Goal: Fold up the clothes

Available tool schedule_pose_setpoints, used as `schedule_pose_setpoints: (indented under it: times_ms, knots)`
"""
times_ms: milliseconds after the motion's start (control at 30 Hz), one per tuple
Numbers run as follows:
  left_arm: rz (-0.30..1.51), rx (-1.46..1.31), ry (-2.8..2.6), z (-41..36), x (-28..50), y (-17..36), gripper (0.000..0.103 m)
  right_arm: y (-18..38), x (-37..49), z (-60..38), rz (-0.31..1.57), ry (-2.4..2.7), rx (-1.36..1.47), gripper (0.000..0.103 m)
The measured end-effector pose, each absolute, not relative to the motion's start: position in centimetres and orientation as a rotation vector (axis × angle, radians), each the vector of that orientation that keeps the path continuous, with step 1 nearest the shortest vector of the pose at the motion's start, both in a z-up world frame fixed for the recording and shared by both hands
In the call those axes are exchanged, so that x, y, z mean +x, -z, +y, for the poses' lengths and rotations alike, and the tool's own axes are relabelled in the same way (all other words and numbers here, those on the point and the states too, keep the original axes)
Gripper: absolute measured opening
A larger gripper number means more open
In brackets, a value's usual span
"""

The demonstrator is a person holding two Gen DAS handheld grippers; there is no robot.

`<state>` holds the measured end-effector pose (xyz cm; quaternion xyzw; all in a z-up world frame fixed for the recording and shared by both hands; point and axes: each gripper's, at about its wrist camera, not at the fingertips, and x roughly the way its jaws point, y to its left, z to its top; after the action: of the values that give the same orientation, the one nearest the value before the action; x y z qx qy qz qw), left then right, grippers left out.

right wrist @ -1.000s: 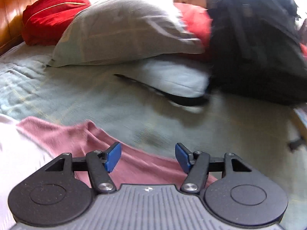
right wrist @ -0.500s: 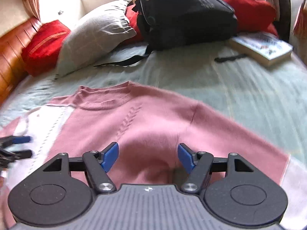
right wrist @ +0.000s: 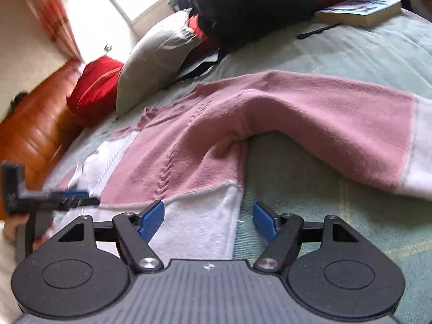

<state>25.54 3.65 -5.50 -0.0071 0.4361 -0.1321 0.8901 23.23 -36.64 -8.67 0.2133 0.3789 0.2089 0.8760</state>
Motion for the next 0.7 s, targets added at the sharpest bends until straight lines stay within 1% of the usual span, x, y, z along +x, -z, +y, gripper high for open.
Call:
schedule_pose_setpoints:
  times_ms: [167,267,400,567,700]
  knots:
    - [0.873,-0.058,0.330,0.8,21.1,5.3,0.102,9.3,21.7,-39.5,0.742,-0.371,0.538,0.076]
    - [0.893,-0.089,0.353,-0.4,19.3,6.0,0.102,9.3,20.0,-41.0,0.725,-0.340,0.553,0.076]
    - [0.867,-0.069,0.326,-1.8,18.0,6.2,0.102,9.3,18.2,-43.3,0.701,-0.303,0.574,0.076]
    - [0.844,-0.106,0.390,-3.1,17.0,5.2,0.102,9.0,17.9,-45.2,0.691,-0.289,0.576,0.076]
    - [0.867,-0.144,0.398,-3.7,17.2,6.6,0.102,8.7,19.2,-46.4,0.701,-0.341,0.577,0.076]
